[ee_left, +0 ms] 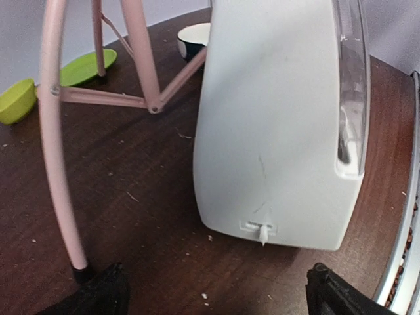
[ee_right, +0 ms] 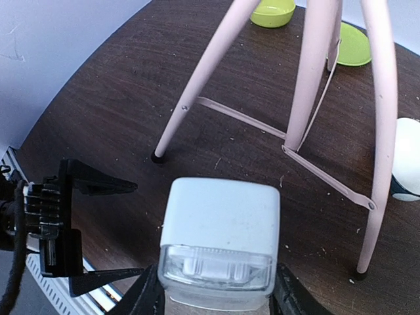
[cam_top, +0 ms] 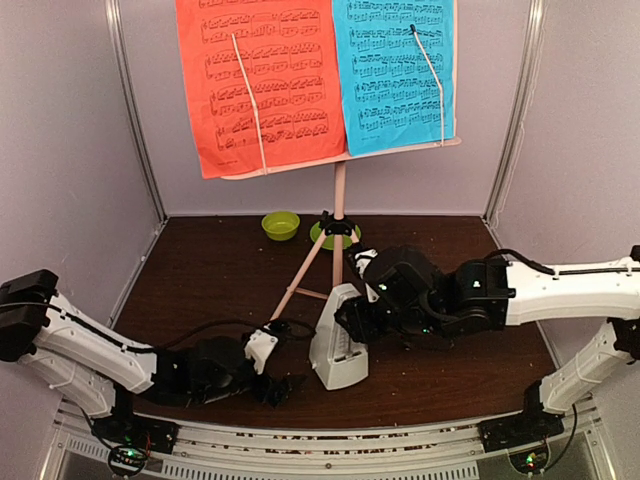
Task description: Set up the instrument practice props
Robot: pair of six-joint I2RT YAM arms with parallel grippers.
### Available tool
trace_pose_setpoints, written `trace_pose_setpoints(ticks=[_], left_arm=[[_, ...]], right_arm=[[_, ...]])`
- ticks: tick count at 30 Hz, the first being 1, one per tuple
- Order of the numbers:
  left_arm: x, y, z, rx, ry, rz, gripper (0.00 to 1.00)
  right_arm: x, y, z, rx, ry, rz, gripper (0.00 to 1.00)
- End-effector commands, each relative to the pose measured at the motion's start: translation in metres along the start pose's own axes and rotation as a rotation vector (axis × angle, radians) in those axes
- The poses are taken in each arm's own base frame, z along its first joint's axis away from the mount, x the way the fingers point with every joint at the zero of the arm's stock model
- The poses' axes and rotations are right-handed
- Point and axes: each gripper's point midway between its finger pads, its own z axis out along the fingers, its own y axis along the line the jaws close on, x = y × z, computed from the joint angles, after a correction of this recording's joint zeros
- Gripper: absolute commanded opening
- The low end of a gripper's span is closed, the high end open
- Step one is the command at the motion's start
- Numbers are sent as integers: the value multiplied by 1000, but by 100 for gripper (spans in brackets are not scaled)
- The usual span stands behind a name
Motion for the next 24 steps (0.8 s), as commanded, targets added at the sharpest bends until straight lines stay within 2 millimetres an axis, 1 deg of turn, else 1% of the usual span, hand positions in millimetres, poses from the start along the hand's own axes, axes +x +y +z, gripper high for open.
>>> trace_pose_setpoints(ticks=[1,2,5,8,11,12,13,15,16,18,22,23,24], left_arm=[[-25,30,-15,-171,-40,-13,98],[-26,37,-20,-205,-44,-23,98],[-32,53,-33,-283,-55,-43,98],[-37,64,-45,-334,-70,-64,98],[-41,72,-56,-357,-92,-108,98],[-41,74,-59,-363,-95,-123,98],[-40,75,-61,-363,-97,-133,98],[-39,76,-65,-356,-93,-151,98],[-39,74,-66,-343,-90,-153,98],[-36,69,-66,-308,-76,-144,98],[-22,68,-66,-290,-22,-148,98],[-20,66,-67,-276,-17,-155,98],[-20,63,-68,-253,-20,-166,98]], right_arm=[[-26,20,-6,20,-85,38,5],[-23,25,-5,17,-86,37,9],[-17,29,1,22,-75,58,20],[-11,34,9,24,-49,71,24],[-5,41,16,17,-23,61,25],[-3,44,17,14,-15,56,28],[-2,46,17,15,-8,54,34],[-2,52,15,4,0,52,51],[-2,54,14,-3,1,55,56],[-4,58,10,-19,-4,64,65],[-12,61,-1,-47,-30,96,75],[-15,61,-5,-57,-40,106,81],[-17,60,-9,-64,-49,117,84]])
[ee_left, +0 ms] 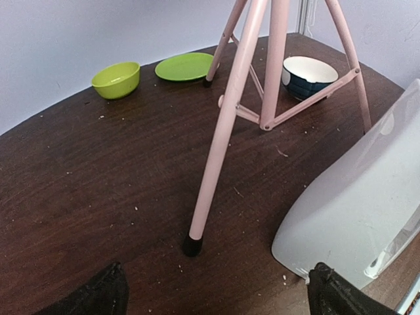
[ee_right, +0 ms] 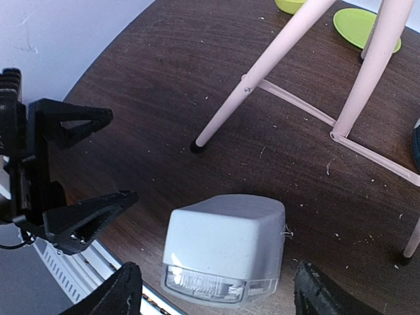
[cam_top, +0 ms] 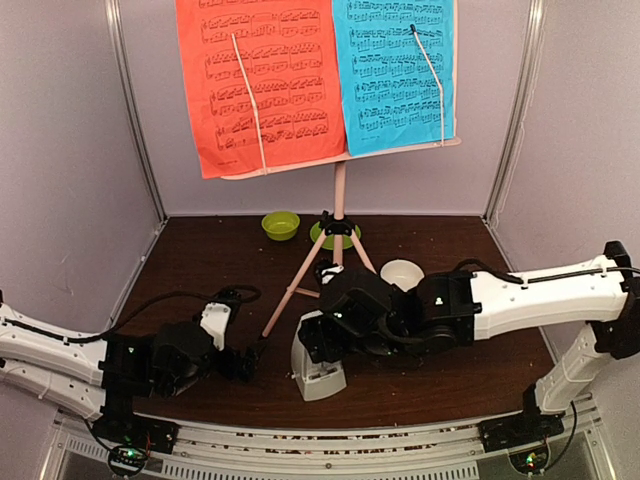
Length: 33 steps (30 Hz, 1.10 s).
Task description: Set up the instrument practice props
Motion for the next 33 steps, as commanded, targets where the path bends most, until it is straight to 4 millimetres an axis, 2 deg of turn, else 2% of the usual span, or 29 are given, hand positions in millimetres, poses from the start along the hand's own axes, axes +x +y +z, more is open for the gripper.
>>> trace_pose_setpoints(ticks=[1,4,6,9,12,15,19,22,27,33], left_arm=[[17,-6,-6,74,48,-38,98],[28,-13,-8,149,73,-79,97],[38,-19,-7,196,110,-82,91],[46,-35,-6,277,153,-69,77],[48,-50,-2,346,166,-37,59],[55,-57,5,379,198,-27,47],[55,-65,17,400,212,-21,39],[53,-72,32,404,222,-2,33],[43,-85,55,429,219,7,30],[25,-89,88,425,219,40,30]], right_arm=[[-30,6,-30,-60,-93,82,86],[-34,-5,-43,-59,-131,121,88],[-34,-20,-52,-35,-162,157,92],[-27,-52,-65,22,-211,218,99],[-20,-85,-85,50,-271,323,100],[-9,-113,-99,33,-331,430,100],[9,-135,-109,-36,-375,497,100],[24,-154,-115,-6,-357,523,100],[30,-166,-126,75,-314,456,100],[23,-146,-112,137,-246,276,100]])
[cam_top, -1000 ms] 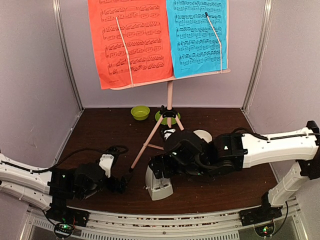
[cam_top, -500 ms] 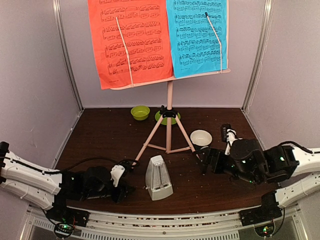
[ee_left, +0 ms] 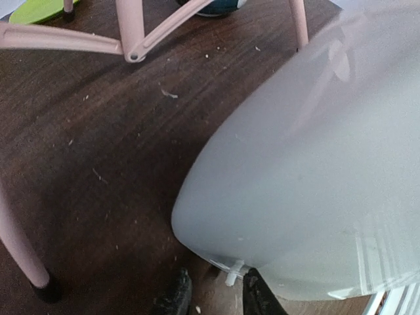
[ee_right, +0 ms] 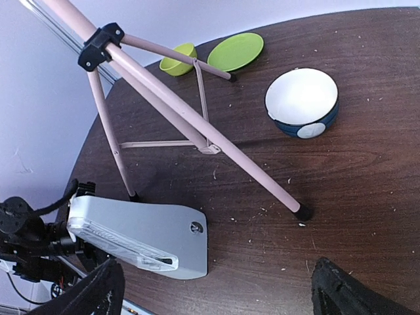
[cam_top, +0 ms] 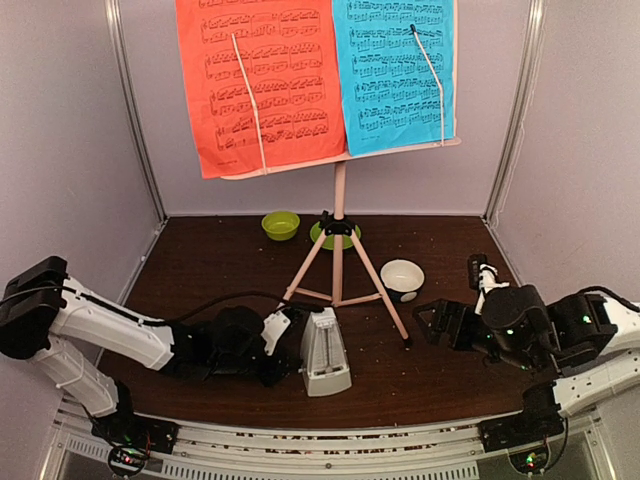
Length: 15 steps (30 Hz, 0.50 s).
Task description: Set up the instrument practice props
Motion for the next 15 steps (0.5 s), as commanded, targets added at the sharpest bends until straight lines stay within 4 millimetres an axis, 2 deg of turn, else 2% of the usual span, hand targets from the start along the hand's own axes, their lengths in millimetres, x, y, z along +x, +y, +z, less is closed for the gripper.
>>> trace_pose_setpoints(ticks=[1,4,7,9,12,15], left_arm=[[-44,-3,15,47,-82,17,30],[-56,7,20,43,-115,-23,31],[-74,10,14,40,-169,-25,34],[-86,11,3,26,-203,-24,42],[-104,13,-23,8,-270,-70,58],[-107,7,-49,-31,-310,-119,69]], right_arm=[[3,11,8,62,25,-167,100],[4,18,15,87,27,-227,100],[0,16,19,112,-14,-243,100],[-7,9,18,121,-69,-224,100],[-11,0,13,99,-106,-192,100],[-7,-7,12,36,-115,-175,100]])
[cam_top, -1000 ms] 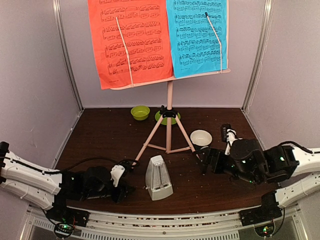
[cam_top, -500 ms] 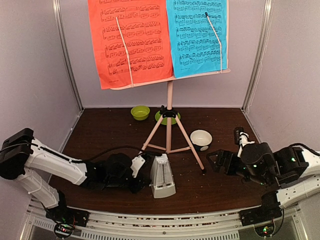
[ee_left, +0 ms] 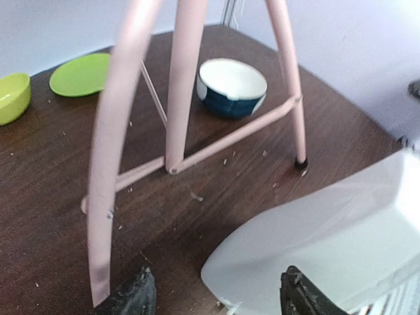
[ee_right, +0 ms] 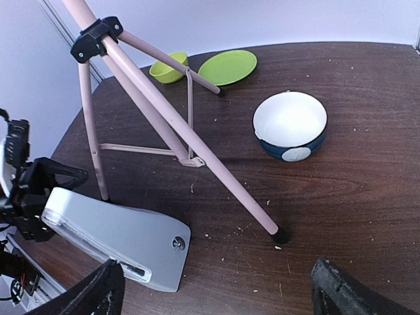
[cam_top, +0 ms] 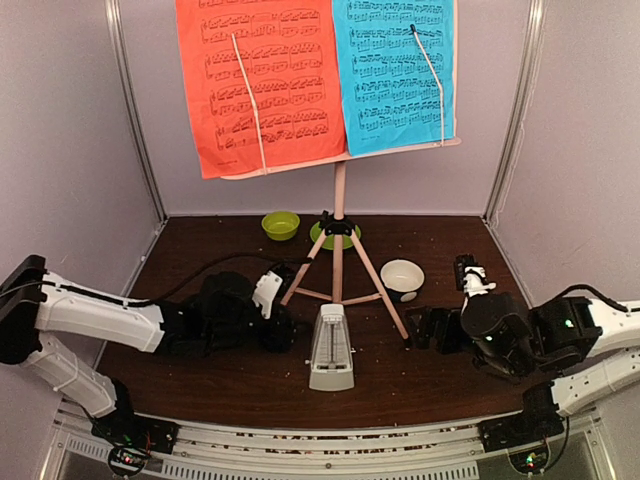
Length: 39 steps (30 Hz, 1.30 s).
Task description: Set up the instrument practice props
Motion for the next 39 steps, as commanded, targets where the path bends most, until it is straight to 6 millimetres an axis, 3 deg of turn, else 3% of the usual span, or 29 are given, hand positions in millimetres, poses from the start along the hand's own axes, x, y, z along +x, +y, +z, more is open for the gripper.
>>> trace_pose_setpoints(ticks=[1,7,10,13,16,22,29,39], left_arm=[[-35,-16,-39,-39,-138,-58,72],[-52,-45,-65,-62,-168,-87,89],[-62,-52,-58,-83,-161,-103,97],[-74,-66,-45,-73,-158,-127,98],[-70,-77,-27,-64,-153,-146,98],[-75,-70,-4,-193,-131,-198,98],[-43,-54,28,-382,8,-274,96],[-13,-37,30,-510,107,-285,80]], right_arm=[[-4,-14,-3,-50,-69,25,100],[19,-30,10,-108,13,115,100],[33,-32,19,-96,72,100,100],[44,-31,28,-61,129,63,100],[50,-28,36,-40,166,58,100],[55,-23,44,9,225,34,100],[60,-27,46,24,262,24,100],[70,-27,51,-14,278,105,100]])
